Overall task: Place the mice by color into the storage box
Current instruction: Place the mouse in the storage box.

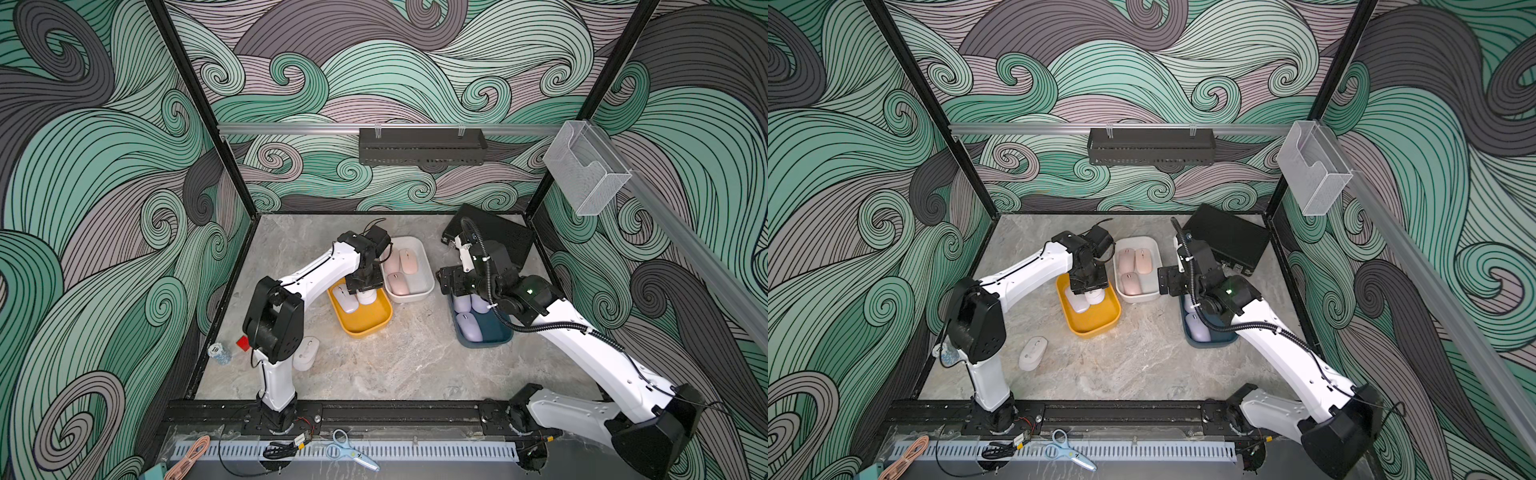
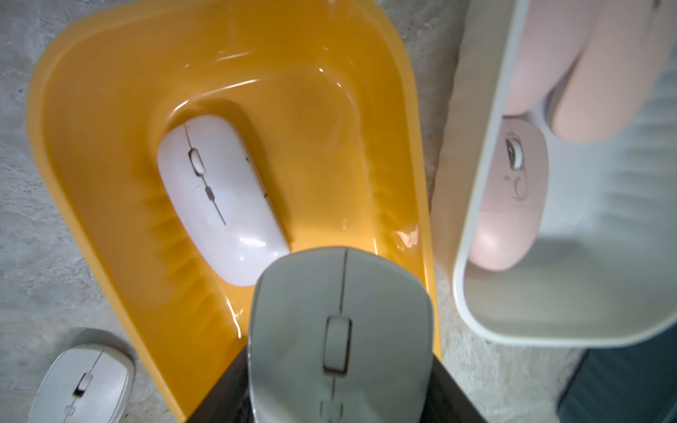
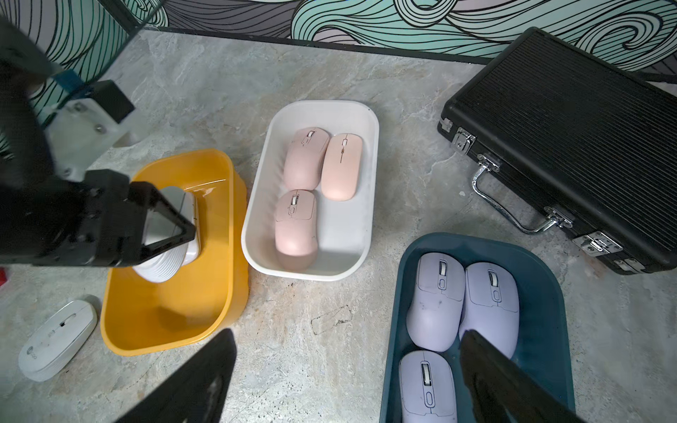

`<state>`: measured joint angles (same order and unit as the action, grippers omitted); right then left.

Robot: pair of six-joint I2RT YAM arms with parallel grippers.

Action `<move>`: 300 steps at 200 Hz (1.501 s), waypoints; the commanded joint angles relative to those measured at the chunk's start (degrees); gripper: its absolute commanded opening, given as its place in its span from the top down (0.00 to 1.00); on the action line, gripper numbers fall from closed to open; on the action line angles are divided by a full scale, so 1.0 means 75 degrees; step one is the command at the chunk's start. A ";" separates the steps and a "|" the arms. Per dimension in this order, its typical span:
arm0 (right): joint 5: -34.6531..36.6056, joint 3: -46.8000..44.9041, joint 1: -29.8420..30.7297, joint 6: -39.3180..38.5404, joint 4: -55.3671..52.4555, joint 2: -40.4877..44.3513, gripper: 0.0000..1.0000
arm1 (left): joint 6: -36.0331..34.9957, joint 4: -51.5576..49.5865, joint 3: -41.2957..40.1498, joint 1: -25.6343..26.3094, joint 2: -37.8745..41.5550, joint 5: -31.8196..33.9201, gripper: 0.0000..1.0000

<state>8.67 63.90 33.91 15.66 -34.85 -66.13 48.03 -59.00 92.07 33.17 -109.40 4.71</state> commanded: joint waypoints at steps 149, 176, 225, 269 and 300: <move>-0.0944 -0.0199 -0.0110 0.0185 0.0269 0.0692 0.06 | 0.2148 0.0646 0.0905 -0.0461 -0.1837 0.0563 0.53; -0.1088 -0.0200 -0.0107 0.0185 0.0248 0.0784 0.06 | 0.2069 0.0608 0.1022 -0.0457 -0.1992 0.0505 0.49; -0.1096 -0.0187 -0.0105 0.0175 0.0219 0.0825 0.06 | 0.1775 0.0503 0.1247 -0.0456 -0.1972 0.0526 0.38; -0.1128 -0.0162 -0.0106 0.0174 0.0221 0.0883 0.06 | 0.1497 0.0613 0.1267 -0.0495 -0.1813 0.0407 0.26; -0.1179 -0.0140 -0.0110 0.0166 0.0239 0.0884 0.07 | 0.1151 0.0612 0.1486 -0.0480 -0.1434 0.0262 0.26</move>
<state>0.82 62.85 33.41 16.73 -33.41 -60.38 59.51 -54.39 100.12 29.67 -124.29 8.05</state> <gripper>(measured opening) 0.935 0.743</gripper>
